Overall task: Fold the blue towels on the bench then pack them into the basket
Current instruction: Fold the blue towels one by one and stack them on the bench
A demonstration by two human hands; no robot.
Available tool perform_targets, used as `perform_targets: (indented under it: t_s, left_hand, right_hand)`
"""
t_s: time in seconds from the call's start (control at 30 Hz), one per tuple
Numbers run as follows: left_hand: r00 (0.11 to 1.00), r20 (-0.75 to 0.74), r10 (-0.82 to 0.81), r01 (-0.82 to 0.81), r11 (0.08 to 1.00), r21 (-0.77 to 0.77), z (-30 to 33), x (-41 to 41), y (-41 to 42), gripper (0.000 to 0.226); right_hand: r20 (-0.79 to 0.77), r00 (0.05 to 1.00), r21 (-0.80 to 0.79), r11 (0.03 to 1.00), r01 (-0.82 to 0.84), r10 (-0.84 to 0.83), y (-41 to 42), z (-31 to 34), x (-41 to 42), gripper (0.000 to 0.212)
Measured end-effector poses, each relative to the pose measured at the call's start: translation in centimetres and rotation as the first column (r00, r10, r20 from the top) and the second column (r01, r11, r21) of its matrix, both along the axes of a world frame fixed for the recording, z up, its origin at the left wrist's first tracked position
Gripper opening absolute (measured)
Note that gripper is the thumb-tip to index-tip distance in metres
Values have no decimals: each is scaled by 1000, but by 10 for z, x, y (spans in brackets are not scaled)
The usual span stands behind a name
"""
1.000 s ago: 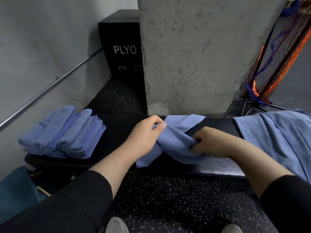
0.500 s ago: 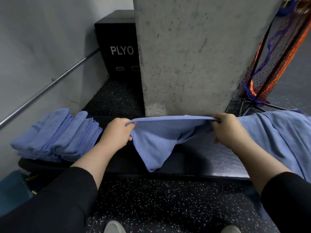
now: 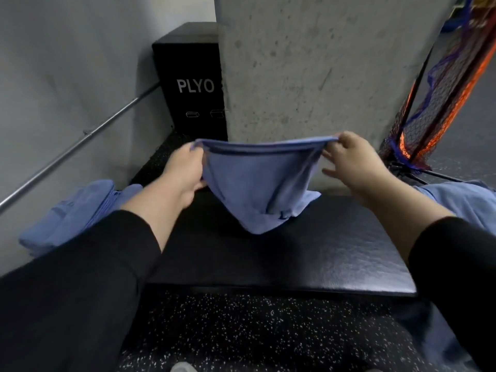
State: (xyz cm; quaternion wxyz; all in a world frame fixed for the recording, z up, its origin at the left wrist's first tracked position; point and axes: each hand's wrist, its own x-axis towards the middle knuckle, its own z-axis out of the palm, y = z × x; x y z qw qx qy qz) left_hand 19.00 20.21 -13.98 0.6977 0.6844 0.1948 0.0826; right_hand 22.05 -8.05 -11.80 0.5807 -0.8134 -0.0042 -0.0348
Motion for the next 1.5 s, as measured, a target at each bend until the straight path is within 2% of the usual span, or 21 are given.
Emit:
perform_targets:
  t_s: [0.03,0.17,0.23,0.33,0.43,0.5,0.6,0.7,0.73,0.8,0.83,0.87,0.9,0.97,1.03,1.13,1.3,1.43,1.5]
  left_hand:
    - [998,64,28,-30,999,31,16,8,6,26]
    - [970,241,20,-64,983,174,62,27,22,31]
    - [954,300,-3,-68,972,224,72,24,20,34]
    - [923,384,-35,-73,962,262,75,10,11,44]
    - [916,394,-73,-47,957,287,63,-8,5,51]
    - [918,391,-63,-82,935,344,51,-20,6,44]
    - [911,413,13,-230,847,479,24,-42,11,18]
    - [903,430,18,-291,762,579,-11,-69,4,9]
    - [918,397,23,-273,763,586,-23,-76,2,10]
    - [967,256,0,-128,866,484,-44,-83,2,18]
    - [981,188,-49,-26,925,379,-53,-83,5,22]
    - [986,130,-101,57,952,302,-62,-83,10,25]
    - [986,80,-147,119,951,287,-68,-84,16,26]
    - [972,-25,-233,225,900,372,-76,-88,27,36]
    - [948,-139,-286,318,838,443,-83,-92,32,40]
    - [917,-209,-339,398,795,458,-87,-96,28,30]
    - [879,-314,-360,477,688,547,-89,-99,19,33]
    - [805,-446,-390,591,579,561,-90,-105,22,36]
    - [801,-449,-396,597,578,556,-89,-108,24,35]
  right_hand:
    - [55,999,29,1000,-2,1,5,15,5,19]
    - [190,981,421,906,-39,-47,18,60,12,17]
    - [224,970,451,892,-15,-98,18,67,10,16]
    - [270,947,428,903,42,-172,12,65,-4,14]
    - [298,938,332,940,72,-177,0,49,-24,16]
    - [313,928,217,967,136,-201,-11,33,-37,15]
    - [393,884,68,966,249,-255,-32,2,-58,13]
    - [375,888,9,959,284,-266,-50,-34,-76,17]
    - [334,909,43,968,249,-249,-52,-42,-80,19]
    - [272,949,36,987,156,-160,-55,-55,-85,19]
    - [275,958,-44,994,102,-86,-55,-59,-88,22]
    - [274,962,-144,989,45,-4,-55,-64,-90,24]
    - [249,965,-238,971,-22,82,-54,-69,-92,24]
    - [142,964,-375,914,-156,223,-57,-78,-95,21]
    - [24,957,-459,854,-245,288,-61,-88,-95,25]
    - [-77,953,-522,803,-288,292,-66,-96,-93,30]
    - [-179,956,-568,769,-293,233,-73,-102,-90,31]
    - [-296,928,-609,704,-365,225,-75,-100,-98,32]
    - [-325,921,-620,687,-380,217,-76,-99,-100,33]
